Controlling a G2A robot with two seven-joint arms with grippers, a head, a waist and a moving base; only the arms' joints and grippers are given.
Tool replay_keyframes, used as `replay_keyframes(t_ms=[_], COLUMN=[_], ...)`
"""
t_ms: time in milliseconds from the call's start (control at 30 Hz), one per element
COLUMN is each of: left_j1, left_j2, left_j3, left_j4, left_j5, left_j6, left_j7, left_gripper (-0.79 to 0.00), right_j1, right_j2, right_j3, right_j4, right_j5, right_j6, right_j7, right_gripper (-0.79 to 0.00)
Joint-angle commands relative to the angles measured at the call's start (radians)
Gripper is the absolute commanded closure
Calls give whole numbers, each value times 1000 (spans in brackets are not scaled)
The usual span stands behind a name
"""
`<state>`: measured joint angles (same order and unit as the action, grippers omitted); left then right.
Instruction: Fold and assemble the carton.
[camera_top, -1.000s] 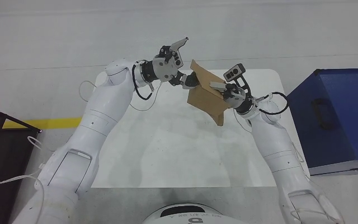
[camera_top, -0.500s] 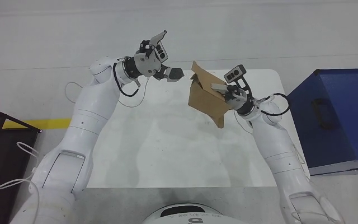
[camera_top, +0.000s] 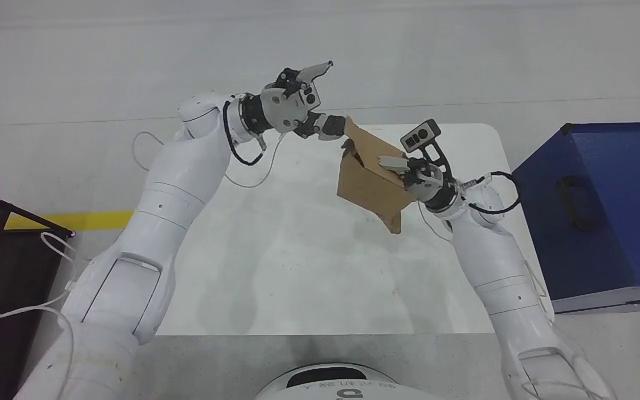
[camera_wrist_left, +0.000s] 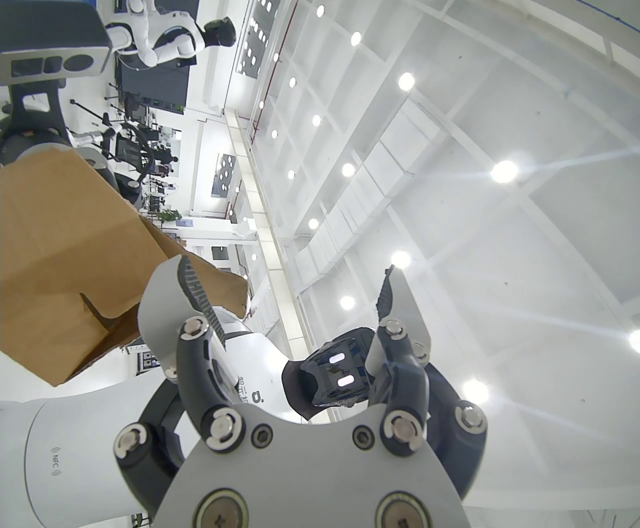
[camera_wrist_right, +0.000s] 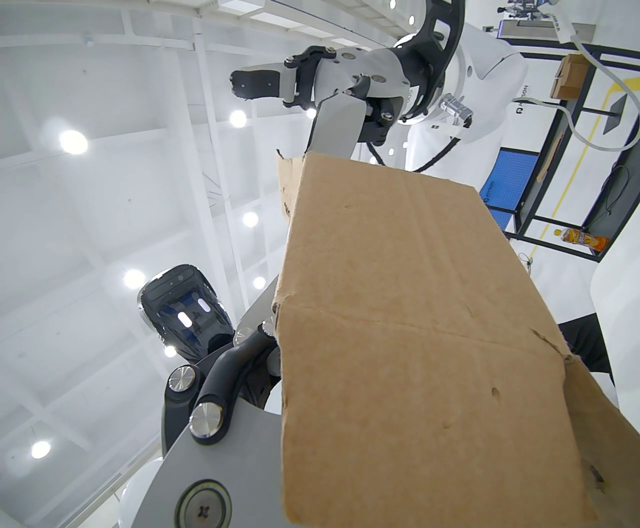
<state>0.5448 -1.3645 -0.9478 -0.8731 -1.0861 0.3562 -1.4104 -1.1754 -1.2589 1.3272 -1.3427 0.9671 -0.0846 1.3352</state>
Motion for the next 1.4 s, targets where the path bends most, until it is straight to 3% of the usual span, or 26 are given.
replay_keyframes(t_ms=[0,333,500,733,1033,1367], left_j1=[-10,-46,-56,-70,-69,-50], left_j2=[-6,-21,-18,-14,-9,0], left_j3=[18,92,108,112,113,95], left_j4=[15,43,59,64,38,14], left_j5=[11,72,71,108,173,205], left_j6=[1,-28,-37,-39,-33,-58], left_j7=[-22,-81,-90,-66,-54,-67], left_gripper=[-625,-637,-606,-449,-437,-363], right_j1=[-1,13,15,14,18,24], right_j2=[1,2,2,3,4,5], right_j3=[1,-1,-4,-10,-13,-11], right_j4=[-2,17,20,13,17,28], right_j5=[1,5,6,0,4,12], right_j6=[1,4,2,-1,2,2], right_j7=[1,-19,-21,-29,-37,-38], right_gripper=[0,0,0,0,0,0])
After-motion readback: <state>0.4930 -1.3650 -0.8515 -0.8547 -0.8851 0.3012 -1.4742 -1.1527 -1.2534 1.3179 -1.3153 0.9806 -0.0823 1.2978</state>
